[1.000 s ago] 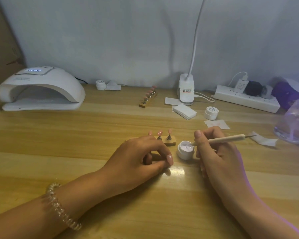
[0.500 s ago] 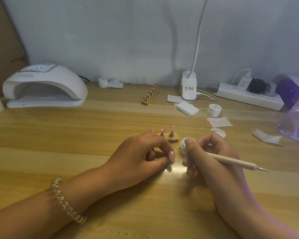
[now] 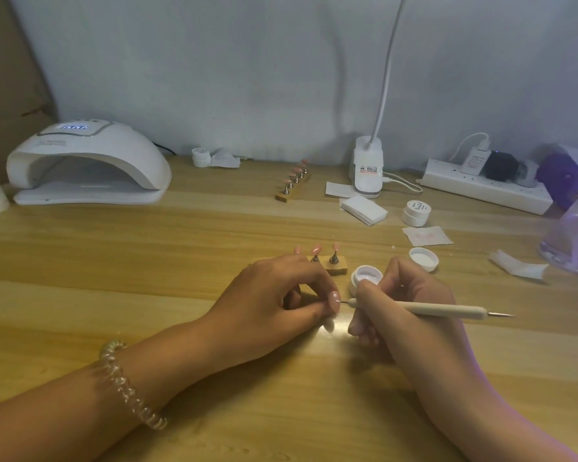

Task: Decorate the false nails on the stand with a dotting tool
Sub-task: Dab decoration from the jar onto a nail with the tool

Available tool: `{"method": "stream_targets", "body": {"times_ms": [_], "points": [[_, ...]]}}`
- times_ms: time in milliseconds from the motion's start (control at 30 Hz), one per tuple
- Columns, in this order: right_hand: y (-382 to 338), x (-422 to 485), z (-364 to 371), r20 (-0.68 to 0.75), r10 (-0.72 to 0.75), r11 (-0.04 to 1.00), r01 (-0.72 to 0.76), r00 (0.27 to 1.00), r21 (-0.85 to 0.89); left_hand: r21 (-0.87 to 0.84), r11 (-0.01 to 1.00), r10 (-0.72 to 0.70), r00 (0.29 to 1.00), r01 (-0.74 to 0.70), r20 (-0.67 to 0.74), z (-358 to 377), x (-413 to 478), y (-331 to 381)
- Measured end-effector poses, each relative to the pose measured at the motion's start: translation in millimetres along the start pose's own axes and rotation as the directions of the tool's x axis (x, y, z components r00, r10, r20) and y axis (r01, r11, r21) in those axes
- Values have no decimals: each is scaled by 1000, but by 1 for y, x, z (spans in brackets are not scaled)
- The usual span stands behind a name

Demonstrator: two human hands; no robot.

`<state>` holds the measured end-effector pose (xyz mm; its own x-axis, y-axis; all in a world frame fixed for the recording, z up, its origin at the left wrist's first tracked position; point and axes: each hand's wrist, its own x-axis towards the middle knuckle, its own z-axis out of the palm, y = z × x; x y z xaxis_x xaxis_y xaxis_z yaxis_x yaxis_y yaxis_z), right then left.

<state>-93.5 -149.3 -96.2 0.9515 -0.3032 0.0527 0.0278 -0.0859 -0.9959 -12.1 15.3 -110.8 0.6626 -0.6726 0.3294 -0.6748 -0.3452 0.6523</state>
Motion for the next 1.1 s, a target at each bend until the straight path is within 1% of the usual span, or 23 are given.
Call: {"method": "stream_targets", "body": {"times_ms": [700, 1100], "points": [[0, 0, 0, 8, -8, 999, 8, 1000, -34, -3, 1000, 9, 1000, -9, -5, 1, 1, -3], [0, 0, 0, 1, -14, 1000, 14, 1000, -25, 2, 1000, 7, 1000, -7, -3, 1, 1, -3]]}}
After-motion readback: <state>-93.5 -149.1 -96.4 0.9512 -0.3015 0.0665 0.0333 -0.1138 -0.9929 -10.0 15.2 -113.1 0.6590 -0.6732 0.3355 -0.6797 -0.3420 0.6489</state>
